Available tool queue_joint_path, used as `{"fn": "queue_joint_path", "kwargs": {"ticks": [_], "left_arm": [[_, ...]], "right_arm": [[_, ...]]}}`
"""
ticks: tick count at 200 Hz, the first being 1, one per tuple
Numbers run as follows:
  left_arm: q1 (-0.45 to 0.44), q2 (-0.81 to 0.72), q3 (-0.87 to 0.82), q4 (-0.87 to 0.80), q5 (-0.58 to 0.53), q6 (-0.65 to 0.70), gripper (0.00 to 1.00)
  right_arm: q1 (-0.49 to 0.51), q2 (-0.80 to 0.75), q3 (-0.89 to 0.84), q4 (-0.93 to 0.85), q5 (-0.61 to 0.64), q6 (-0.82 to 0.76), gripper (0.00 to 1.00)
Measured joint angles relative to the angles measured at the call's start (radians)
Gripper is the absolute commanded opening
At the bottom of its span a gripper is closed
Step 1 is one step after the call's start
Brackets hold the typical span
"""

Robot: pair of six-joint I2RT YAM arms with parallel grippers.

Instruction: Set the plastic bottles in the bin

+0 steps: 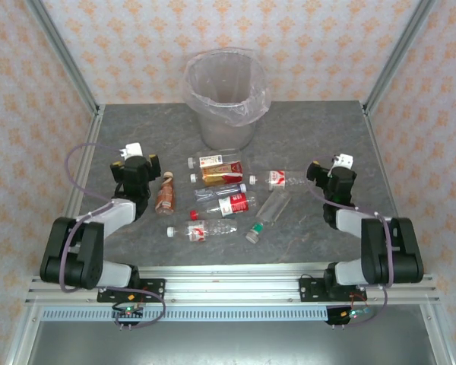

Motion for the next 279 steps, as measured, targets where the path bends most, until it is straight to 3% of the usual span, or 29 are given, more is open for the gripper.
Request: {"fn": "queue_joint_path", "kwargs": {"ticks": [23,63,127,169,242,279], "left_arm": [[0.000,-0.090,0.048,-0.145,-0.039,-0.055,1.00],[0.000,-0.169,0.234,-0.551,-0.069,-0.298,1.00],[-0.044,-0.143,0.289,-0.907,0.268,-0.471,1.00],[-0.115,-0.079,0.280,-0.977,0.368,-0.473,1.00],[-0.153,0.113,0.249,-0.983,0.402,-0.475,1.00],[-0.199,0.186,0.254,-0.967,0.400,-0.451,0.81]], "right_arm": [[0.000,-0.078,0.032,-0.099,0.018,0.033,0.99],[0.000,-0.222,0.071,-0.275,0.022,0.151,0.99],[0.000,-0.319,0.072,-0.377,-0.054,0.302,0.99],[0.000,-0.319,0.072,-0.391,-0.095,0.328,0.99],[0.000,-0.319,0.072,-0.412,-0.169,0.333,0.99],[0.000,-0.315,0.072,-0.422,-0.218,0.340,0.99]]}}
